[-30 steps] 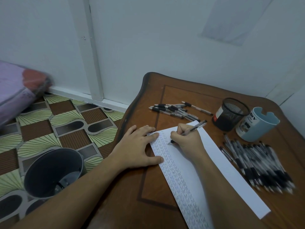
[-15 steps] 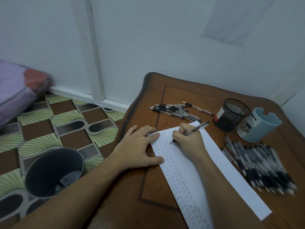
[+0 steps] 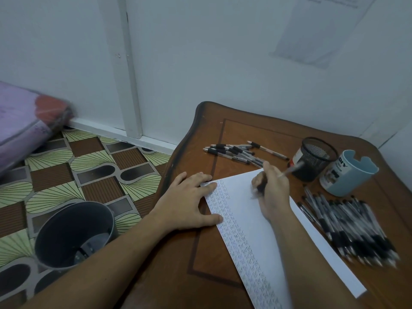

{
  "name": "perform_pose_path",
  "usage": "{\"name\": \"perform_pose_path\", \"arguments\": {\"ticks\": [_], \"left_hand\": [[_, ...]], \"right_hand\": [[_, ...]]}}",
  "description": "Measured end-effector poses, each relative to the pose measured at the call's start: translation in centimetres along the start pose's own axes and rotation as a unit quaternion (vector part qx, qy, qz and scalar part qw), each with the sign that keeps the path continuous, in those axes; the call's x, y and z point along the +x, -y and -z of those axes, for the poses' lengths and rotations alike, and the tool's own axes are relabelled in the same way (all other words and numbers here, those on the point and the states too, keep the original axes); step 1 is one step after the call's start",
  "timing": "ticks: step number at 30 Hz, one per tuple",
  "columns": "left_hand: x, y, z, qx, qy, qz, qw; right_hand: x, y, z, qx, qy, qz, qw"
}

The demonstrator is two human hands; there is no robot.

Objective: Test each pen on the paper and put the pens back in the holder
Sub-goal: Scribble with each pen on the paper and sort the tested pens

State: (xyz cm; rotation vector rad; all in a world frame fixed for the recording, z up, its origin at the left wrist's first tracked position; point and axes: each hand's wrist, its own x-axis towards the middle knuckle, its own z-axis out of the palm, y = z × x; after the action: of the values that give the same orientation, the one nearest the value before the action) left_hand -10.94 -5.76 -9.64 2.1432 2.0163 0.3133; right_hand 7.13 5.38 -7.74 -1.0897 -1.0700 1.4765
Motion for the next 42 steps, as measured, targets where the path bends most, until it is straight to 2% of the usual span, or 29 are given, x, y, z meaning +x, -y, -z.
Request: {"name": "perform_pose_path", "arguments": {"ticks": [2, 6, 9, 12, 16, 20, 24, 26, 29, 31, 34, 36, 39, 42], "left_hand": [[0.0, 0.0, -0.1, 0.004, 0.005, -0.001, 1.0], [-0.2, 0.0, -0.1, -0.005, -0.008, -0.001, 1.0], [-0.3, 0.1, -0.1, -0.006, -0.01, -0.002, 1.0], [-0.3, 0.0, -0.1, -0.003, -0.001, 0.004, 1.0], [-0.1, -0.2, 0.3, 0.003, 0.008, 0.005, 1.0], [-0.1, -0.3, 0.3, 0.014, 0.005, 0.003, 1.0], [0.0, -0.7, 0.5, 0.014, 0.014, 0.009, 1.0], [0.0, -0.8, 0.5, 0.014, 0.012, 0.008, 1.0], [-0.2, -0.8, 0.5, 0.011, 0.008, 0.006, 1.0], [-0.2, -0.7, 0.5, 0.008, 0.009, 0.004, 1.0], [-0.1, -0.7, 0.5, 0.008, 0.011, 0.001, 1.0], [-0.1, -0.6, 0.5, 0.004, 0.007, 0.001, 1.0], [-0.1, -0.4, 0.3, -0.003, 0.001, -0.003, 1.0], [0.0, -0.1, 0.2, -0.008, -0.002, -0.007, 1.0]], "right_hand": [[0.0, 0.1, -0.2, -0.014, 0.01, -0.001, 1.0], [0.5, -0.2, -0.8, -0.113, 0.008, 0.003, 0.994], [0.7, 0.5, -0.6, -0.17, 0.048, -0.016, 0.984], [0.6, 2.6, 1.1, -0.273, 0.075, 0.013, 0.959], [0.2, 5.1, 6.3, -0.476, 0.008, 0.073, 0.876], [-0.9, 6.9, 11.5, -0.606, -0.065, 0.048, 0.792], [-1.6, 6.9, 12.9, -0.741, -0.077, 0.024, 0.667], [-1.4, 6.6, 12.2, -0.765, -0.086, 0.062, 0.635], [-0.1, 5.9, 10.1, -0.744, -0.076, 0.162, 0.644], [1.1, 5.3, 8.1, -0.707, -0.035, 0.18, 0.683], [3.2, 4.4, 4.8, -0.616, 0.034, 0.138, 0.775], [4.6, 3.8, 3.2, -0.579, 0.037, 0.096, 0.808], [6.2, 3.3, 2.0, -0.56, 0.021, 0.033, 0.828], [6.5, 3.5, 2.1, -0.546, -0.002, 0.047, 0.836]]}}
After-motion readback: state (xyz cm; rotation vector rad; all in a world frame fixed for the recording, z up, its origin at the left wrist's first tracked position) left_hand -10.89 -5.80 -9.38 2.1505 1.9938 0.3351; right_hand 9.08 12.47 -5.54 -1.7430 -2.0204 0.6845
